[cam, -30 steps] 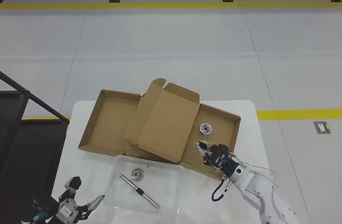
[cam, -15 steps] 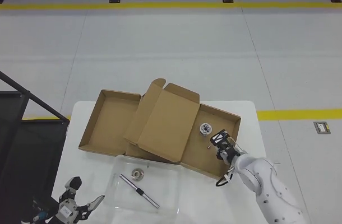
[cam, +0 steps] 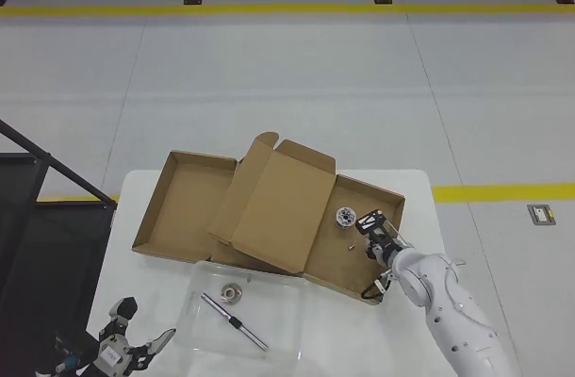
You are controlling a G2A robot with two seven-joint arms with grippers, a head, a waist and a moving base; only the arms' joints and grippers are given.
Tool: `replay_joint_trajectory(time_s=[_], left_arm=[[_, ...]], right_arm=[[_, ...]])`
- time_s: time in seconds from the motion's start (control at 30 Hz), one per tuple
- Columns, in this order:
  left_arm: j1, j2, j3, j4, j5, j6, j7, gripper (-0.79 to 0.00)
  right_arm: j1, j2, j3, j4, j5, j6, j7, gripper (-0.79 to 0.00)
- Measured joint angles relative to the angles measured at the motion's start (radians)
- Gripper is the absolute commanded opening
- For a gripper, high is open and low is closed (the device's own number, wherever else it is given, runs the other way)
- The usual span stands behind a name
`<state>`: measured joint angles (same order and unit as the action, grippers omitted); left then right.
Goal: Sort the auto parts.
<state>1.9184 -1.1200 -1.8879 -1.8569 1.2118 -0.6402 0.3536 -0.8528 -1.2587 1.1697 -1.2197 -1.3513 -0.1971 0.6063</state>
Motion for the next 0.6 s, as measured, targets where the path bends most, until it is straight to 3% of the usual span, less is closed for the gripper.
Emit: replay_joint_trajectory(time_s=[0.37, 0.6], left_arm=[[0.0, 0.0, 0.0, 0.0, 0.0, 0.0, 0.0, 0.0], [0.0, 0.0, 0.0, 0.0, 0.0, 0.0, 0.0, 0.0]], right_arm=[[-0.063, 0.007, 0.033, -0.085, -0.022, 0.027, -0.095, -0.499], [-0.211, 0.03, 0.125, -0.269, 0.019, -0.08, -0.365, -0.489]])
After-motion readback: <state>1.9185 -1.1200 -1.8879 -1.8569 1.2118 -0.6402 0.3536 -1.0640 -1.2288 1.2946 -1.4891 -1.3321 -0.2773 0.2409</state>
